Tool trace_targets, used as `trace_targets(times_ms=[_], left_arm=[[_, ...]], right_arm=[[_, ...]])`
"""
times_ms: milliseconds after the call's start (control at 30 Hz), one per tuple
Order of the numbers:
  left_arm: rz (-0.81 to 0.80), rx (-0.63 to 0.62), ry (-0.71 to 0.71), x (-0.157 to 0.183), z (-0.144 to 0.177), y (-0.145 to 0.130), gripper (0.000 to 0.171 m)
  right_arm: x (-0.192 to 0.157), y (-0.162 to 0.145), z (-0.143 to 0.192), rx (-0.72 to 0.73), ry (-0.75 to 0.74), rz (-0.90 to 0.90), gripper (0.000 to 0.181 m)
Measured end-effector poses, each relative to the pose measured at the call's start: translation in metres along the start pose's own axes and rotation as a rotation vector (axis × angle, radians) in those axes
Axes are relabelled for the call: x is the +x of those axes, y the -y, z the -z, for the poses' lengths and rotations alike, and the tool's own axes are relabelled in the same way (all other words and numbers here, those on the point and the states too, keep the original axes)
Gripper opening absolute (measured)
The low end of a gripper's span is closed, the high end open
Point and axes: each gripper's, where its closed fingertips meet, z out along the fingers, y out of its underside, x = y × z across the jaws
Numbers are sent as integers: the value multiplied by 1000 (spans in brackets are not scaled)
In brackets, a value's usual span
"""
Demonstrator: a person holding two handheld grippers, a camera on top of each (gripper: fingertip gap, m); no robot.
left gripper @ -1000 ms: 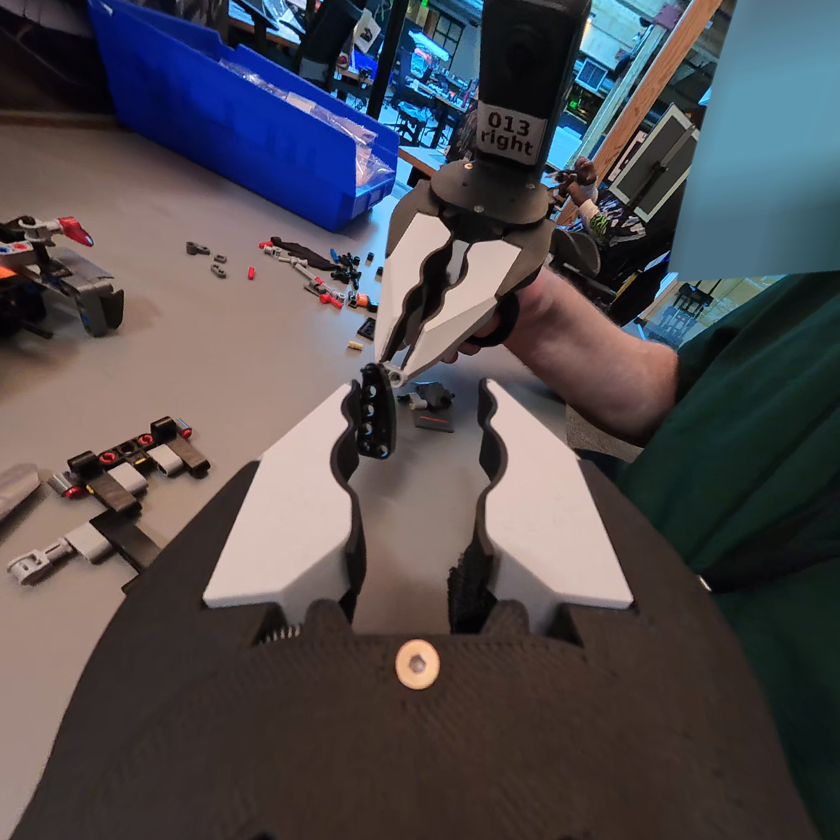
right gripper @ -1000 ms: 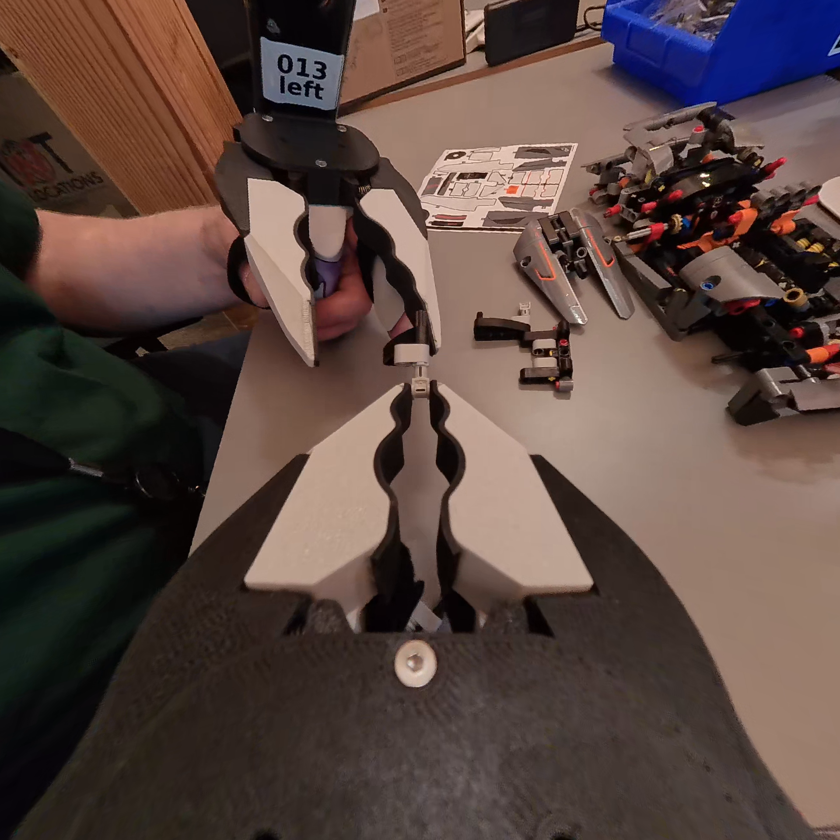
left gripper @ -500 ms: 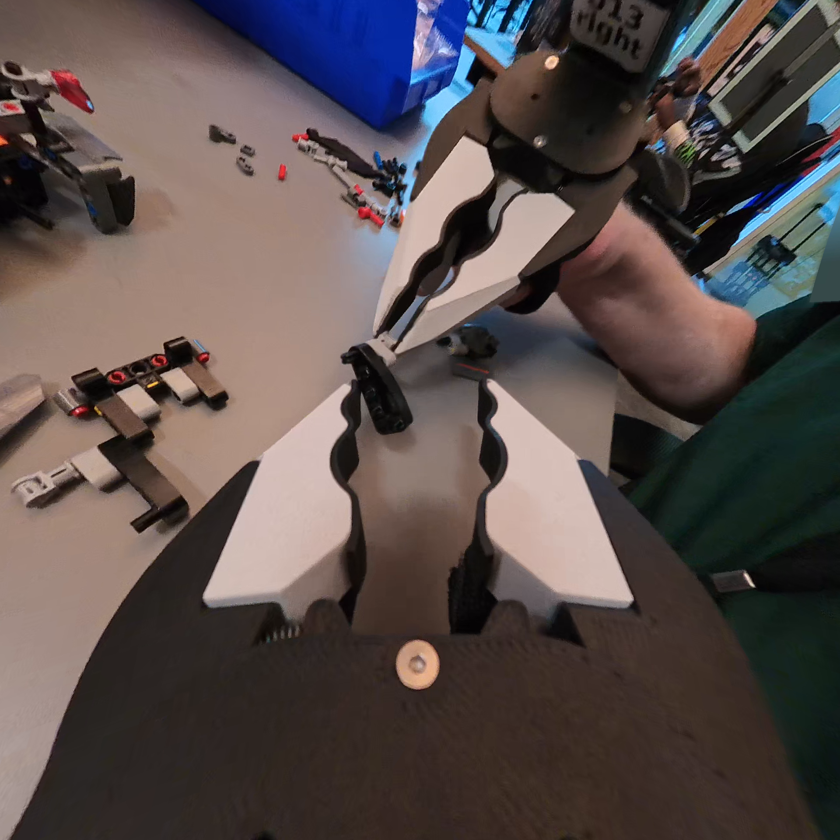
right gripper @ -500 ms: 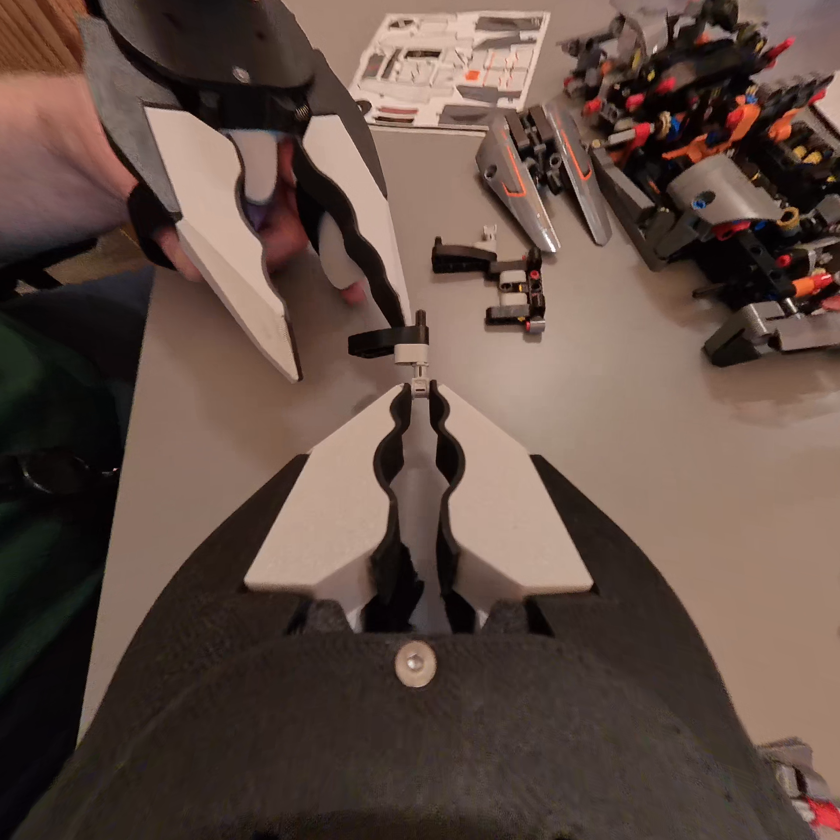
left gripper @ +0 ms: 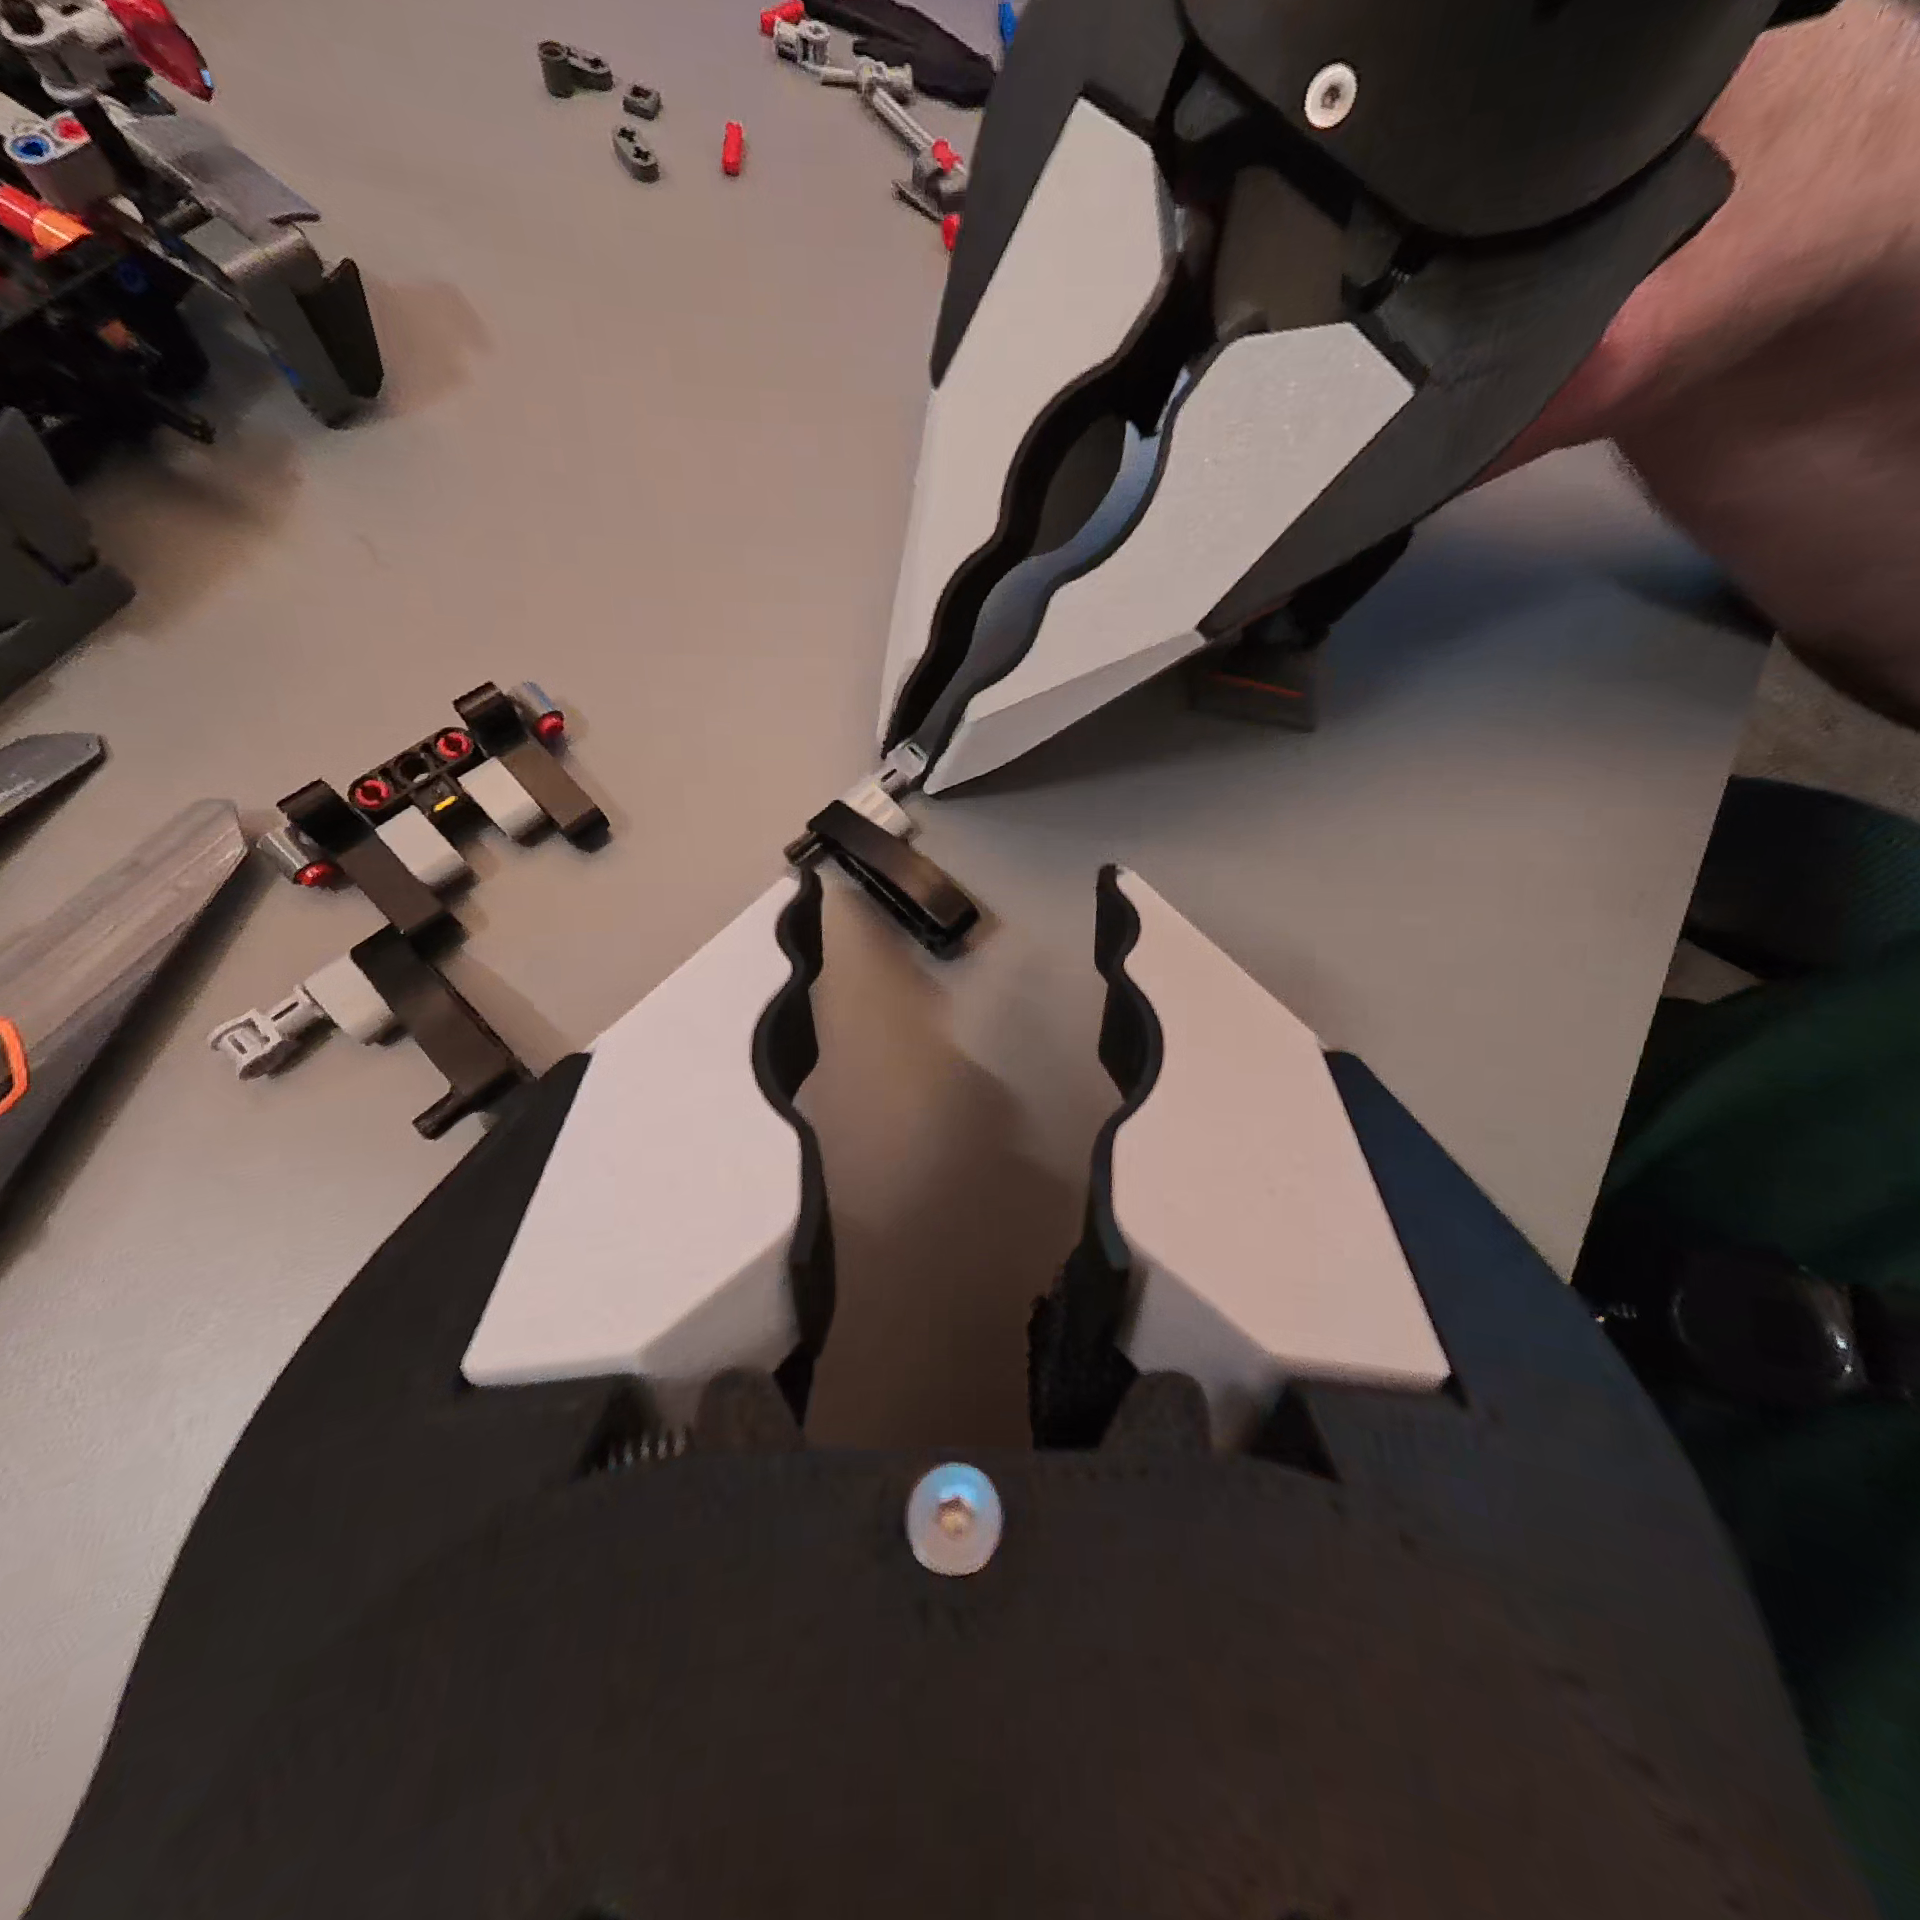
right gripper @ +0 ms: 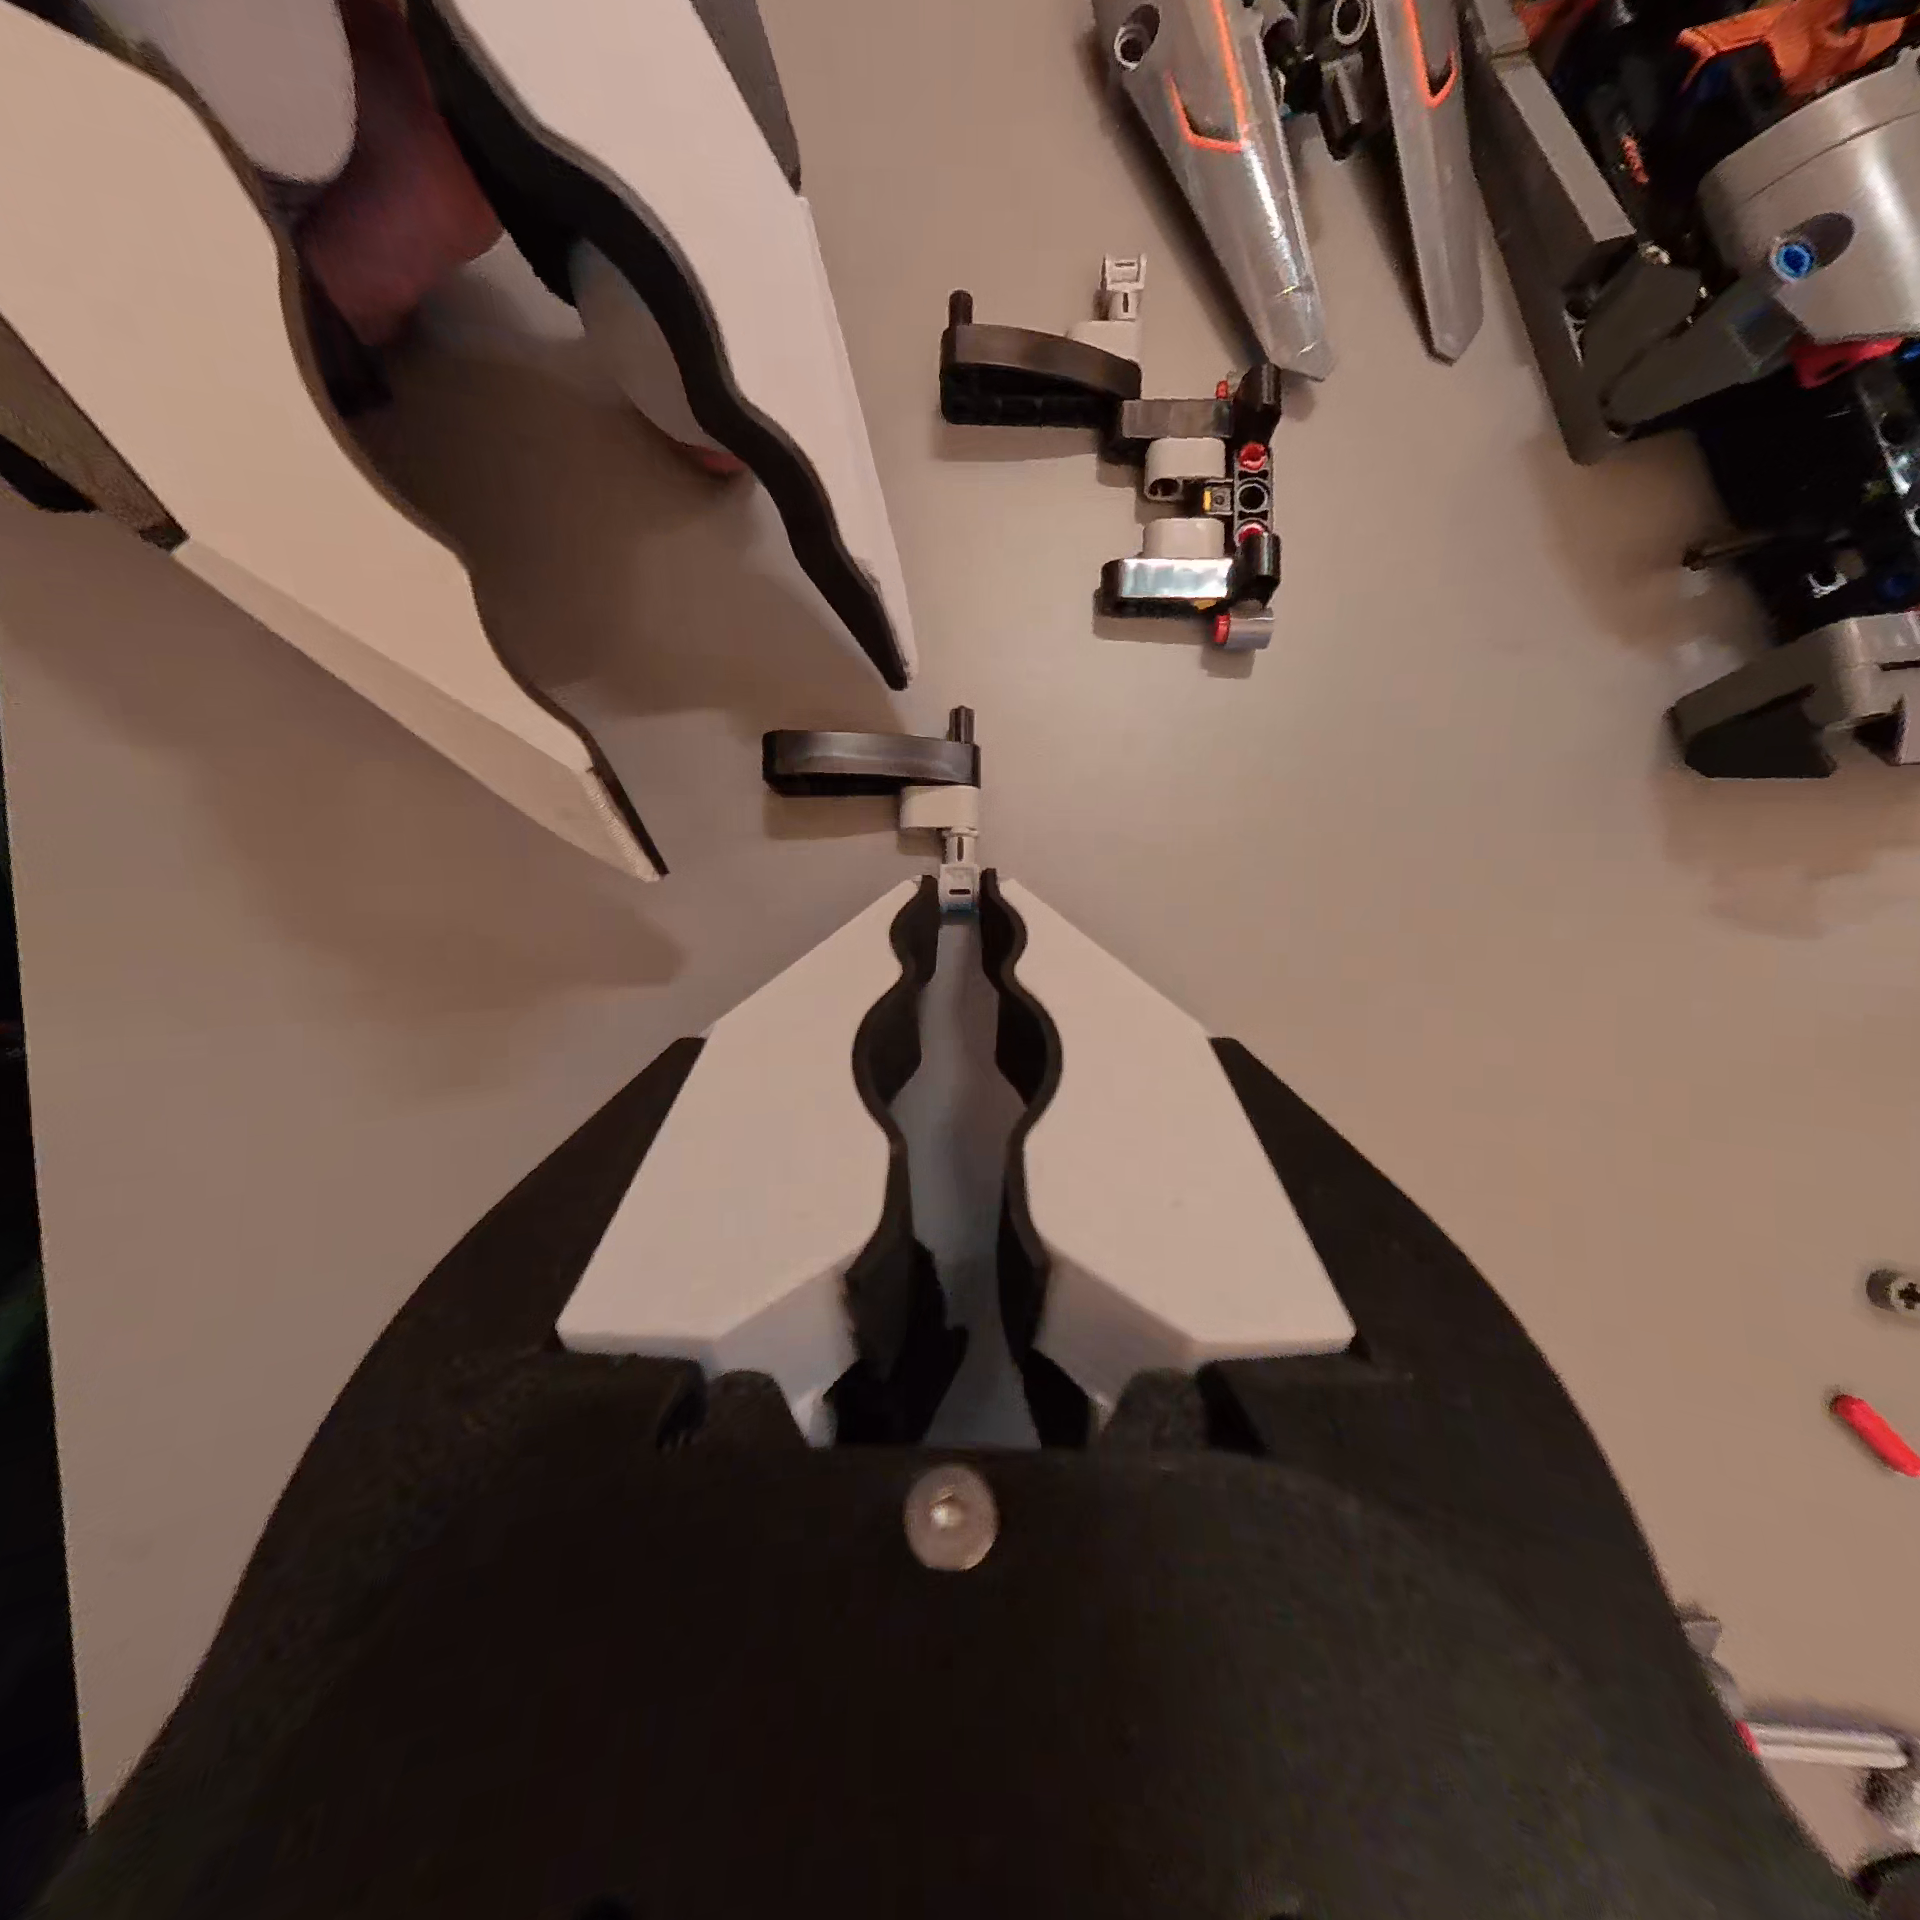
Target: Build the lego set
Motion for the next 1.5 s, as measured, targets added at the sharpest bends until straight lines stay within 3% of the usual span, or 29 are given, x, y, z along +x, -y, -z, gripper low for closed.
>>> trace_targets(times_ms=[300, 533, 1133, 1500], left_arm=[[-30, -18, 26, 0, -2, -3, 51], [-37, -27, 56, -3, 1, -6, 50], [-70, 72, 133, -26, 40, -3, 49], [-111, 103, 217, -58, 65, -9, 49]], right_arm=[[1, -1, 2, 2, 32, -9, 14], [9, -1, 25, 76, 61, -36, 12], [12, -2, 56, 194, 4, -82, 9], [3, 10, 51, 154, -50, -58, 12]])
